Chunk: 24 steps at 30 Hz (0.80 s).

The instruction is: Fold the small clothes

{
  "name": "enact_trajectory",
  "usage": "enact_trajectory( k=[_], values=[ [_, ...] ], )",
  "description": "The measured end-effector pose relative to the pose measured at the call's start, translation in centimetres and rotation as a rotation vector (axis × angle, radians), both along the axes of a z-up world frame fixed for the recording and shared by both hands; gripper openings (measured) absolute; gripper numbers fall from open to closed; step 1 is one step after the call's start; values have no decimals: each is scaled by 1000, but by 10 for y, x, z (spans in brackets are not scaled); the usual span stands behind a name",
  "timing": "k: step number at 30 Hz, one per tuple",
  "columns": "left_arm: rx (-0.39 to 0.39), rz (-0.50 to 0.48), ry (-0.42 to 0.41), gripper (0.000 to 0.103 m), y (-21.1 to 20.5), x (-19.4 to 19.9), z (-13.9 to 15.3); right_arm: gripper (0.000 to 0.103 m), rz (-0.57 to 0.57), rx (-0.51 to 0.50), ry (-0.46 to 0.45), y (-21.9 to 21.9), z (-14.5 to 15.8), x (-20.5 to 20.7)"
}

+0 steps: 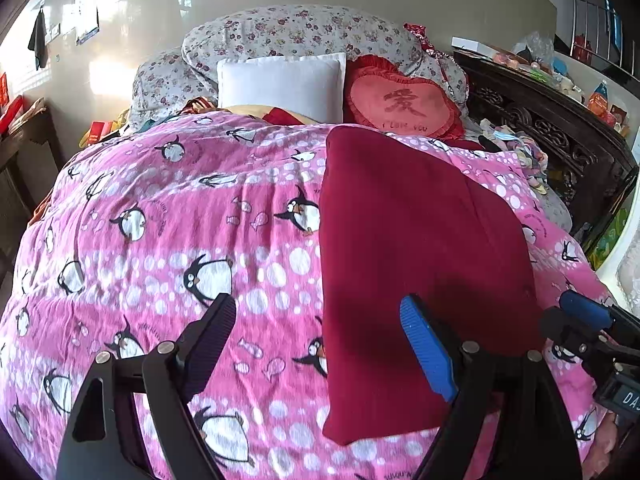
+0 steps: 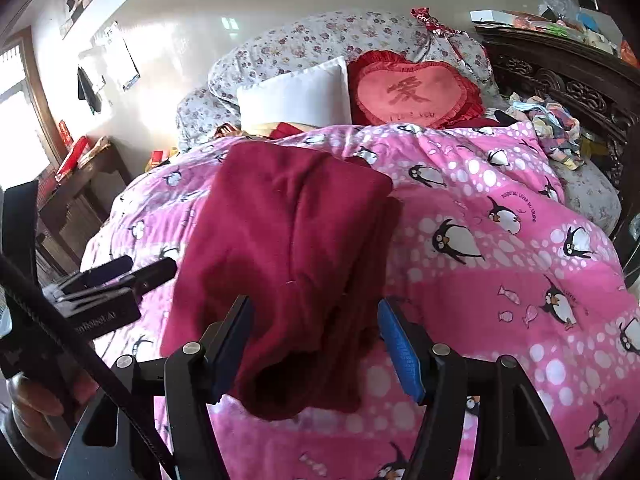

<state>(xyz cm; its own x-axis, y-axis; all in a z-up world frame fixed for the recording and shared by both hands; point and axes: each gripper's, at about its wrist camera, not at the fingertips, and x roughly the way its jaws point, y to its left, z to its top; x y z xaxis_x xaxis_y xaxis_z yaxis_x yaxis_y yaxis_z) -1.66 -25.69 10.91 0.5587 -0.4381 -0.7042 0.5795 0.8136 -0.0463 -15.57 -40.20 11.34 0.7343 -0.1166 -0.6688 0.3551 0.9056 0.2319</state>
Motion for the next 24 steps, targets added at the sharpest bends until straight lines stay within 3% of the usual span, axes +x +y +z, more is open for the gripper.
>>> enact_trajectory(
  k=[5, 13, 20, 24],
  values=[
    [-12, -4, -3, 84, 6, -6, 1, 86, -23, 37, -21, 1, 0, -3],
    [-24, -23, 53, 84, 5, -5, -8, 93, -42, 61, 4, -3, -7, 4],
    [-164, -86, 186, 92, 8, 11, -12, 96, -102, 78, 7, -30, -18, 6],
    [-153, -101, 205, 93, -2, 20, -20, 96, -89, 164, -3, -47, -31, 13]
  ],
)
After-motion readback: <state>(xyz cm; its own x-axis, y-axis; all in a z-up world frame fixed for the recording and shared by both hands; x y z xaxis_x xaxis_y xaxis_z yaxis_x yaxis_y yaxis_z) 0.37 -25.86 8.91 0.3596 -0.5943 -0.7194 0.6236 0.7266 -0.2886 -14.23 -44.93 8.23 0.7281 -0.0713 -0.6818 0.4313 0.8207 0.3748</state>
